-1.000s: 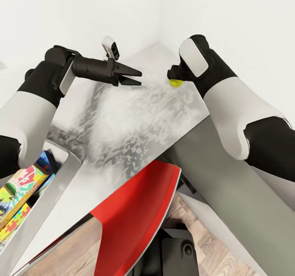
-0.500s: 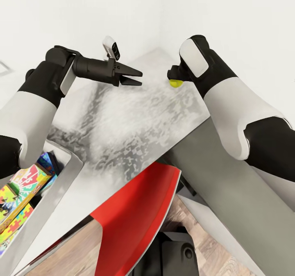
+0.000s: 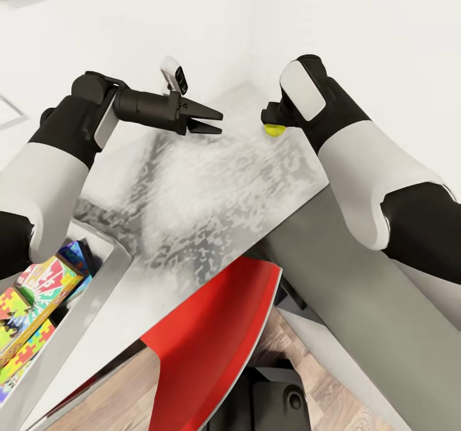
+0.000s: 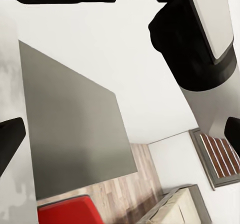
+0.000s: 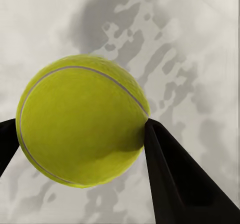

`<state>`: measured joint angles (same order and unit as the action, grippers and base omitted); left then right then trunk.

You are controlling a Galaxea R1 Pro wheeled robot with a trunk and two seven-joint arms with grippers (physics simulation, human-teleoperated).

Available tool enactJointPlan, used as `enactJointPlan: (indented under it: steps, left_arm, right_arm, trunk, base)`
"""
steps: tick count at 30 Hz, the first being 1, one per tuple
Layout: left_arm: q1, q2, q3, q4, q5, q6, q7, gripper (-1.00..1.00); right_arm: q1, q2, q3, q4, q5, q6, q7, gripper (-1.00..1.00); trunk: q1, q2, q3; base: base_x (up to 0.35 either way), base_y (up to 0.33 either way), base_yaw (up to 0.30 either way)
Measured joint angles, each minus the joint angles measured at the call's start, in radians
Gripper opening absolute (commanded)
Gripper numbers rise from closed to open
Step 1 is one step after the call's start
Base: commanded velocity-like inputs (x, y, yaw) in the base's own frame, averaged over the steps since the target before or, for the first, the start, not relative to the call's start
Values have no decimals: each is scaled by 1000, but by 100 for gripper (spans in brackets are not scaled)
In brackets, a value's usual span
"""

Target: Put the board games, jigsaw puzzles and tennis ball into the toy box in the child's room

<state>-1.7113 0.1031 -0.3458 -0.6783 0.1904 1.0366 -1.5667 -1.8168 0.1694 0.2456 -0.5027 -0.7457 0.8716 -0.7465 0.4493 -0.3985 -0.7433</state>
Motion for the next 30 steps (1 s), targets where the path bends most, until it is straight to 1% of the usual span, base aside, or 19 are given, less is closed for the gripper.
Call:
enactJointPlan:
  steps: [10,27,30]
  left_arm:
    - [-1,1,-3,0,-1,0,0,100]
    - [0,4,-6,0,-5,0,0,100]
    - [0,5,-6,0,-5,0,0,100]
  right_arm:
    - [0,0,0,0,0,0,0,-100]
    - [0,0,0,0,0,-1,0,-100]
    - [0,0,0,0,0,-2,0,-100]
  trunk:
    - [0,0,16]
    - [0,0,44]
    - [0,0,49]
  base:
    - [-59,0,0]
    - [-4,0,0]
    - [-98,0,0]
